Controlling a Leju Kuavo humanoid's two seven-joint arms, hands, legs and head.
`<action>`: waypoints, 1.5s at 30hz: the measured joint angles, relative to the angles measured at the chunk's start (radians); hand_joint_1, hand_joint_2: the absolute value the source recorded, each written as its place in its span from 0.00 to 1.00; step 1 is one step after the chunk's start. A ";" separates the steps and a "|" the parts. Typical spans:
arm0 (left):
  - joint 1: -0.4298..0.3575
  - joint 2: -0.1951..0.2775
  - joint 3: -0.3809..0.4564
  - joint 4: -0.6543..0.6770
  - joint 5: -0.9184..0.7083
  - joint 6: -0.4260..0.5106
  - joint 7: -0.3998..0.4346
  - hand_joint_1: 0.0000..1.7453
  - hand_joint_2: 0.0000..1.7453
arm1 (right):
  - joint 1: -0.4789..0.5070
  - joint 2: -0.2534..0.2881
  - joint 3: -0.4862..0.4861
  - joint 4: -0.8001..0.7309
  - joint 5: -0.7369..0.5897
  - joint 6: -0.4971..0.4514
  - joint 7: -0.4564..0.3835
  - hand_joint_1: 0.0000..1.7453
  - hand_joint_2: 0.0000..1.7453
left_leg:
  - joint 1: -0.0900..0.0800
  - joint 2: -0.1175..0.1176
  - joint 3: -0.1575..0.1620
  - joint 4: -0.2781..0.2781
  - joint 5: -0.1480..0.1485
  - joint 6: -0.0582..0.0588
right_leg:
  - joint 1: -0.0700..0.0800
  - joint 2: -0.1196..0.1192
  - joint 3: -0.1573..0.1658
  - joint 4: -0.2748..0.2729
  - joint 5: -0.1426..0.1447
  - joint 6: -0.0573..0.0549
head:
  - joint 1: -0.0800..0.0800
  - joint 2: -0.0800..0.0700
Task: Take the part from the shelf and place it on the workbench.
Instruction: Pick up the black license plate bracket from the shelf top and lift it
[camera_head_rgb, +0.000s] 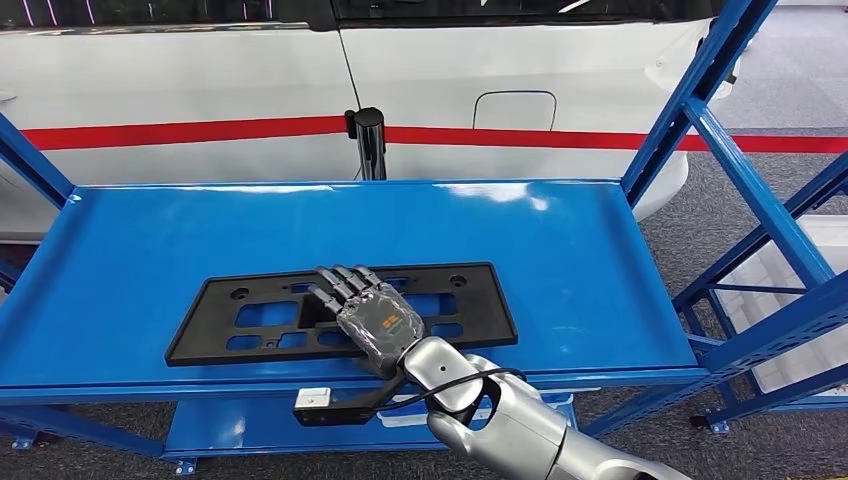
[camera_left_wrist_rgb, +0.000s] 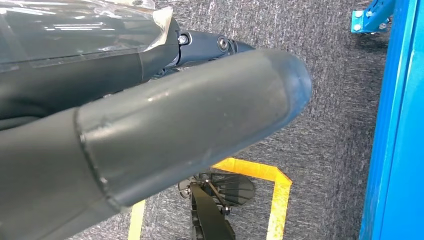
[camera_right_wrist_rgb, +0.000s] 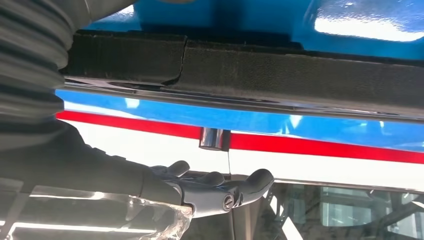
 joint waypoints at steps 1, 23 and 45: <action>-0.001 0.000 0.000 0.000 -0.001 0.000 0.001 0.00 0.00 | -0.001 0.003 -0.002 0.008 0.004 0.004 0.001 0.00 1.00 | 0.000 0.000 0.001 0.000 0.000 0.000 | 0.000 0.000 -0.001 0.000 0.000 0.000 | 0.000 0.000; -0.012 0.000 0.000 -0.004 -0.010 0.003 0.016 0.00 0.00 | -0.014 0.041 -0.016 0.113 0.029 0.011 0.015 1.00 1.00 | 0.000 -0.001 0.006 0.000 0.000 0.000 | 0.000 0.000 0.001 0.000 -0.002 0.002 | 0.000 0.000; -0.018 -0.001 -0.002 -0.009 -0.033 0.028 -0.016 0.00 1.00 | 0.038 0.018 -0.140 -0.041 0.123 -0.262 0.026 1.00 1.00 | 0.000 -0.001 0.001 0.000 0.000 0.000 | 0.000 0.000 0.005 0.000 -0.001 0.003 | 0.000 0.000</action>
